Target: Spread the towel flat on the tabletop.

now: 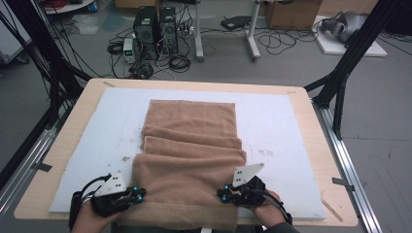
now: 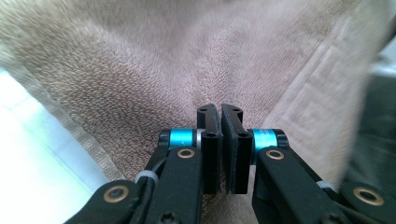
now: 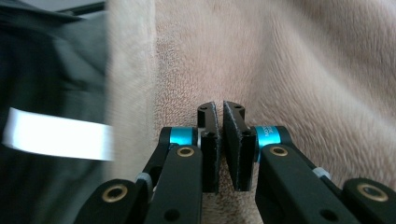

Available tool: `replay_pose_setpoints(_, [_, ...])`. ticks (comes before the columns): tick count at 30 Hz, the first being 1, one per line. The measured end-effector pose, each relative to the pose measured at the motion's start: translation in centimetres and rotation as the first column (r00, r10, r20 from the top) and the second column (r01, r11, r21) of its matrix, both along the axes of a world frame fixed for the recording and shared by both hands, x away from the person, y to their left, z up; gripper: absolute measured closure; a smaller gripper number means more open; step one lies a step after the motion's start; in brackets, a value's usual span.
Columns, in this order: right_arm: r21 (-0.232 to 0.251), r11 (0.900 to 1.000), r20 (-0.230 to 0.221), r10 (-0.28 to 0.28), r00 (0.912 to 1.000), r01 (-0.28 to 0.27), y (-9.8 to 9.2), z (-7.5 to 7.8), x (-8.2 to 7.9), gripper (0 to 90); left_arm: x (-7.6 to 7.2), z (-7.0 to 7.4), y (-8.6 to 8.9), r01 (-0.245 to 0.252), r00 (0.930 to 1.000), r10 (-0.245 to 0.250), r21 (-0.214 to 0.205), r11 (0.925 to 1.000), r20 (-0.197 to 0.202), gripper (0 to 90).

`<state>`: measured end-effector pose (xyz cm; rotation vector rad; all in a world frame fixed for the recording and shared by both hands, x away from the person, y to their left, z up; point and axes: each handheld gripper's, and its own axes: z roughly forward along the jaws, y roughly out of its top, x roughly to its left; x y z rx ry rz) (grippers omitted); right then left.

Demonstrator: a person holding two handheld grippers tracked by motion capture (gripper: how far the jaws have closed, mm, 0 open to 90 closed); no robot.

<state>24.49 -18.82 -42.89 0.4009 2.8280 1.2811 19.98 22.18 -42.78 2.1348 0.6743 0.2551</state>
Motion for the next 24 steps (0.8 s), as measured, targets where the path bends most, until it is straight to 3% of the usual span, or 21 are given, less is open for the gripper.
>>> replay_pose_setpoints(2, [0.026, 0.9995, 0.010, 0.016, 0.9998, -0.016, -0.2, 1.2, -1.1, 84.2, -0.8, 1.0, 0.1, 0.014, 0.9998, -0.014, -0.024, 0.9996, 0.015, 81.0])
replay_pose_setpoints(4, [0.039, 0.9991, 0.048, 0.013, 0.9988, -0.015, -0.4, 2.5, -1.7, 80.0, -0.9, 1.9, 0.1, 0.013, 0.9991, -0.012, -0.030, 0.9994, 0.041, 67.4])
replay_pose_setpoints(8, [0.019, 0.9993, 0.079, -0.032, 0.9964, 0.031, -0.9, 3.4, -0.6, 73.2, 0.7, 2.2, -0.4, -0.003, 0.9965, 0.003, -0.003, 1.0000, 0.084, 60.7])
replay_pose_setpoints(13, [-0.026, 0.9972, 0.047, -0.068, 0.9966, 0.070, -0.6, 1.3, 2.0, 66.9, 3.5, -0.3, -1.3, -0.022, 0.9988, 0.020, 0.044, 0.9988, 0.045, 62.6])
replay_pose_setpoints(15, [-0.043, 0.9955, 0.028, -0.084, 0.9961, 0.085, -0.4, 0.2, 2.7, 62.5, 3.8, -1.4, -1.5, -0.027, 0.9982, 0.022, 0.086, 0.9959, 0.055, 62.7])
replay_pose_setpoints(16, [-0.057, 0.9937, 0.027, -0.095, 0.9951, 0.096, -0.4, -0.3, 2.9, 61.4, 3.9, -1.8, -1.6, -0.026, 0.9980, 0.021, 0.087, 0.9959, 0.060, 62.3])
replay_pose_setpoints(18, [-0.068, 0.9931, 0.006, -0.096, 0.9954, 0.096, -0.3, -1.2, 3.1, 63.4, 3.7, -2.1, -1.2, -0.033, 0.9982, 0.031, 0.048, 0.9983, 0.052, 63.4])
replay_pose_setpoints(20, [-0.044, 0.9940, 0.007, -0.100, 0.9950, 0.100, -0.3, -1.4, 3.0, 68.6, 3.4, -2.2, -1.1, -0.038, 0.9980, 0.036, 0.035, 0.9987, 0.052, 70.0])
replay_pose_setpoints(24, [-0.043, 0.9952, -0.002, -0.088, 0.9961, 0.088, -0.3, -1.4, 2.8, 80.7, 2.8, -2.1, -1.2, -0.034, 0.9986, 0.033, 0.030, 0.9990, 0.042, 82.1])
